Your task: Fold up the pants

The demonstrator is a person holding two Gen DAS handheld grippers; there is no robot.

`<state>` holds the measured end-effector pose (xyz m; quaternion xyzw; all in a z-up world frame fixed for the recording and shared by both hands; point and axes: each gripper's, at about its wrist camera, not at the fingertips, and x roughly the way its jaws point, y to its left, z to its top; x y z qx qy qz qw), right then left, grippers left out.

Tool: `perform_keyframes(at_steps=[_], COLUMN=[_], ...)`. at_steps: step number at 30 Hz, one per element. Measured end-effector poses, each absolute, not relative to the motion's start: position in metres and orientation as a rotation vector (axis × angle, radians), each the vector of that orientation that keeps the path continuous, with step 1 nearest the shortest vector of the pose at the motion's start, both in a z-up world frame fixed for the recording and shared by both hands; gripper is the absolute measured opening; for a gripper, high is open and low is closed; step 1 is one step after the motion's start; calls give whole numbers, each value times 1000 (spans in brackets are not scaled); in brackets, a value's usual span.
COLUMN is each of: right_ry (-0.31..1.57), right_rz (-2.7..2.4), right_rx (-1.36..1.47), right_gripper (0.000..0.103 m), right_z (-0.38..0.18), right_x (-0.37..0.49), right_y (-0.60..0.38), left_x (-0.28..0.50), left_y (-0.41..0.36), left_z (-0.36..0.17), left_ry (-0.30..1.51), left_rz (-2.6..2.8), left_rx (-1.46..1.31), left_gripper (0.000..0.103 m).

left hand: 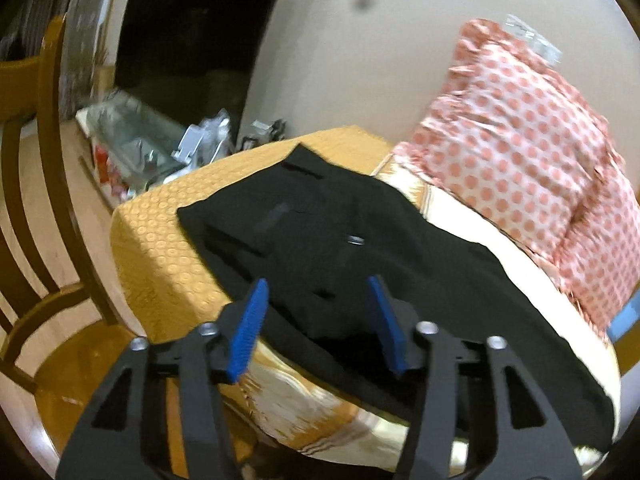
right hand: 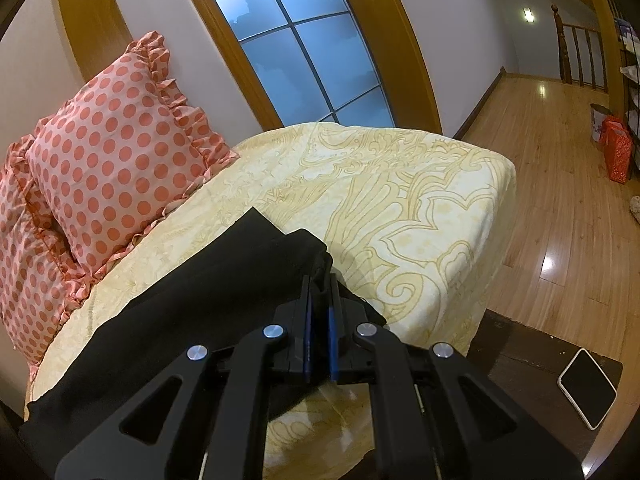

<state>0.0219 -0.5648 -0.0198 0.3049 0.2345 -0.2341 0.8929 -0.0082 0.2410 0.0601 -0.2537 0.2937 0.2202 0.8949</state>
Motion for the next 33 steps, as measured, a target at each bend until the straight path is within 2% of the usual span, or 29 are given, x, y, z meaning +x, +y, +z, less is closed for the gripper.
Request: perform_keyframes(at_steps=[10, 16, 20, 25, 28, 33], right_ry=[486, 490, 486, 487, 483, 480], right_rz=[-492, -494, -494, -486, -489, -485], right_rx=[635, 632, 638, 634, 624, 626], right_gripper=[6, 6, 6, 6, 6, 6], right_z=[-21, -20, -20, -20, -21, -22], right_x=[21, 20, 20, 21, 21, 20], right_y=[-564, -564, -564, -564, -561, -562], left_x=[4, 11, 14, 3, 6, 7], left_y=[272, 280, 289, 301, 305, 289], left_z=[34, 38, 40, 60, 48, 39], left_ry=[698, 686, 671, 636, 707, 715], left_rz=[491, 506, 547, 561, 573, 634], left_rx=[-634, -635, -609, -562, -554, -463], left_gripper=[38, 14, 6, 5, 5, 12])
